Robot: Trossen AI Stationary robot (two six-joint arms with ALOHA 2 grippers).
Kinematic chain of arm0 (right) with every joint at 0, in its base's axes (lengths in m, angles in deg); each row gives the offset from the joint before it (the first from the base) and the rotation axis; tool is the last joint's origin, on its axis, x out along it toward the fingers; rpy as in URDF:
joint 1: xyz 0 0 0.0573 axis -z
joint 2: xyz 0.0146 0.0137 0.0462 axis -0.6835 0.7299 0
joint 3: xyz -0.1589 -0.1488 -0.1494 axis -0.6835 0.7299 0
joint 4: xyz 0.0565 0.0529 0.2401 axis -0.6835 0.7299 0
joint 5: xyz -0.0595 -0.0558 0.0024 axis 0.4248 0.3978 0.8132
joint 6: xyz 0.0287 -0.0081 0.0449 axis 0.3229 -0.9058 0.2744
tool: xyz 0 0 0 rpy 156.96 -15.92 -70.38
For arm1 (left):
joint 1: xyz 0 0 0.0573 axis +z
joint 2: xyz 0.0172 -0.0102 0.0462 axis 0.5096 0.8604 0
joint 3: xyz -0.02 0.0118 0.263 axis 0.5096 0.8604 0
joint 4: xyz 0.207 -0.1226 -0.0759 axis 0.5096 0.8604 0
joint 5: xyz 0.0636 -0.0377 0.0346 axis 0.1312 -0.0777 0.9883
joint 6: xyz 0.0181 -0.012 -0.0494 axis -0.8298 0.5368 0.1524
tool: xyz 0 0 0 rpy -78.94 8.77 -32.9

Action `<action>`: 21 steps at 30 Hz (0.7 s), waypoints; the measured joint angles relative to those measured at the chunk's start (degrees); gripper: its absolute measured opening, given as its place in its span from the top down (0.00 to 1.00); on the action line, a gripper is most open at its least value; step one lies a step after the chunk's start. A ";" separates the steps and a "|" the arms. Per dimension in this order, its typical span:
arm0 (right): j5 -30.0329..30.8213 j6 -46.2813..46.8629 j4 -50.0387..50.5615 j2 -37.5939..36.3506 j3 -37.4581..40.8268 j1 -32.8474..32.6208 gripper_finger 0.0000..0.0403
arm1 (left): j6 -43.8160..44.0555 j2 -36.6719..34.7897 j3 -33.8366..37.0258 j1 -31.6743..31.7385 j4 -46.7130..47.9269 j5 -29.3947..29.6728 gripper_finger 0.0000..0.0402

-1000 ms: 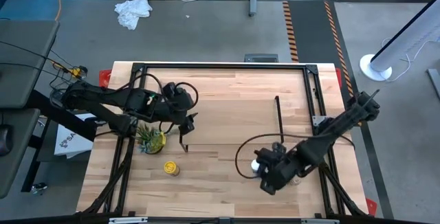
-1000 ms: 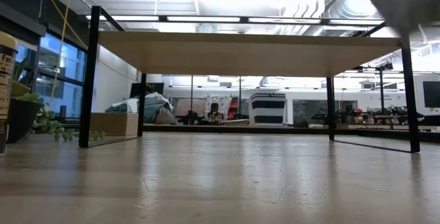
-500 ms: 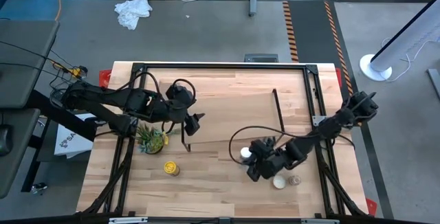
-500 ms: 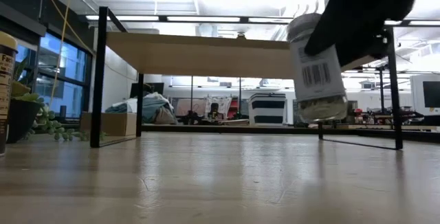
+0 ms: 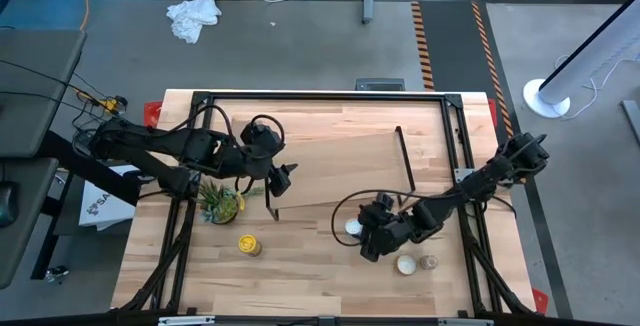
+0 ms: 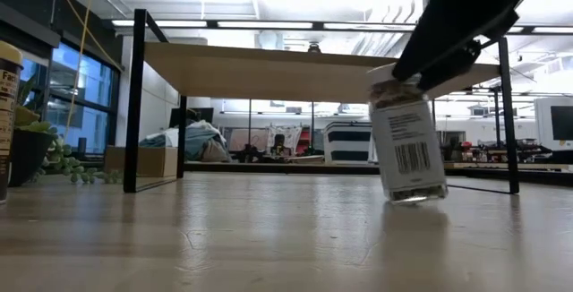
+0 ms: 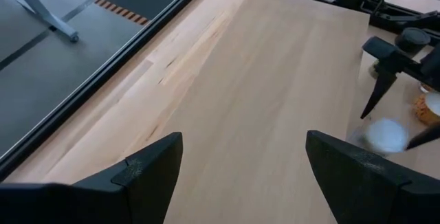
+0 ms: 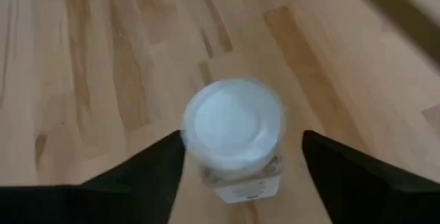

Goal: Shelf spices
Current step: Remove the white seasoning bottle from the shelf, then move the shelf to the top center of the table

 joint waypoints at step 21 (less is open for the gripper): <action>-6.17 -9.69 24.46 -0.48 -17.04 -0.46 0.21 | 5.67 -0.07 -3.61 -3.85 -0.46 -5.85 0.25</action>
